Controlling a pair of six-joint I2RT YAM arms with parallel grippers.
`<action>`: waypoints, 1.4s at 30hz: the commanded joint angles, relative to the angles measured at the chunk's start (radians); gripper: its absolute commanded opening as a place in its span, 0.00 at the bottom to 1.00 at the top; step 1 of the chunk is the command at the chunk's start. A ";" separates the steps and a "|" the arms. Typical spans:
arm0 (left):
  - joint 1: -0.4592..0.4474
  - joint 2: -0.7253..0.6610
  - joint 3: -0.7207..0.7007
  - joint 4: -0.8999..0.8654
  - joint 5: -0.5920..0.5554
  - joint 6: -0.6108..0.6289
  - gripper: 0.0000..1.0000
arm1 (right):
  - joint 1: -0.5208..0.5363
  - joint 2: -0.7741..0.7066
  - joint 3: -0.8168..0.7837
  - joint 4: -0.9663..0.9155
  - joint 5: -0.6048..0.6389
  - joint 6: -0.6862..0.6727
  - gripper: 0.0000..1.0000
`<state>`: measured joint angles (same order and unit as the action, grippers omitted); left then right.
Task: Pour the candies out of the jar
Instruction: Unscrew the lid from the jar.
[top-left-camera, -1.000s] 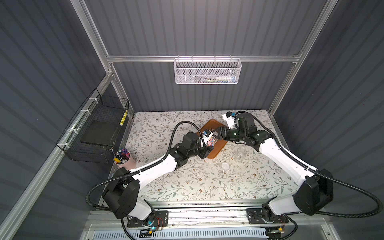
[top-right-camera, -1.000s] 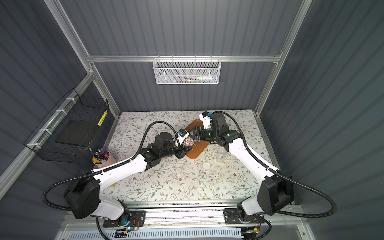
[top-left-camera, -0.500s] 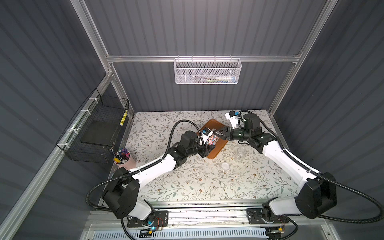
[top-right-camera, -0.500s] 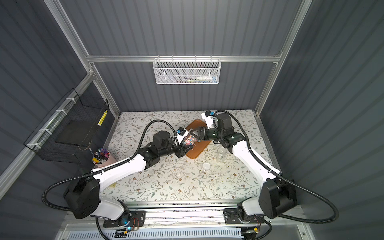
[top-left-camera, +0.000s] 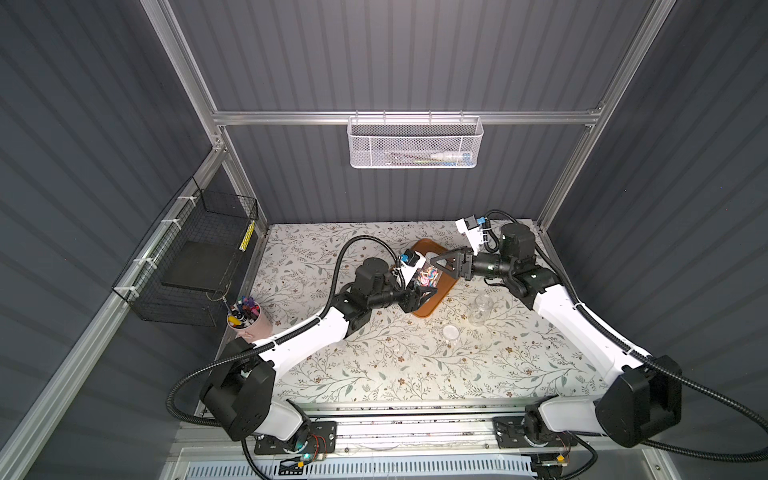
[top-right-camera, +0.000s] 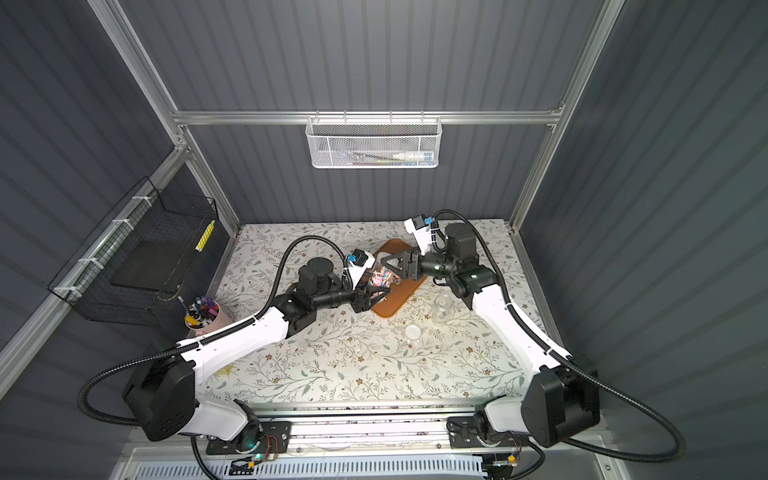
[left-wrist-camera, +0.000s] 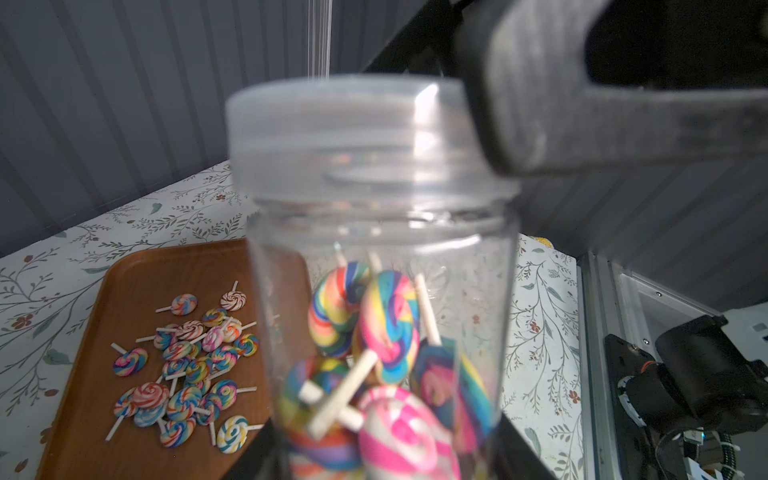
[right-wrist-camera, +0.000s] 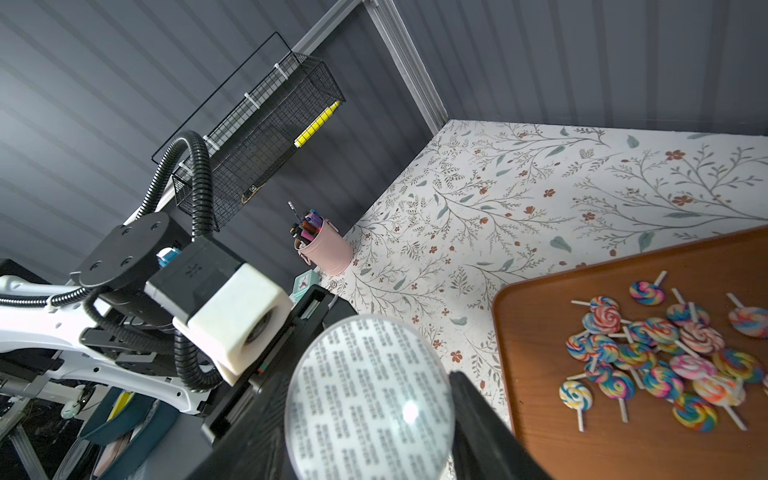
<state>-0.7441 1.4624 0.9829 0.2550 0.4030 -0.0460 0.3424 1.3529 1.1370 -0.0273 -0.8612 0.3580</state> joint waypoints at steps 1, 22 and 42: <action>-0.042 0.004 0.016 -0.030 0.047 0.050 0.00 | 0.030 -0.017 0.038 0.015 -0.074 -0.005 0.69; -0.043 -0.020 0.007 -0.030 -0.225 0.074 0.00 | 0.129 0.035 0.128 -0.299 0.418 0.091 0.70; -0.043 -0.035 -0.018 -0.020 -0.243 0.076 0.00 | 0.143 0.034 0.153 -0.310 0.466 0.117 0.72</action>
<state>-0.7868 1.4612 0.9684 0.1879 0.1711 0.0189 0.4870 1.4109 1.2610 -0.3199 -0.4107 0.4675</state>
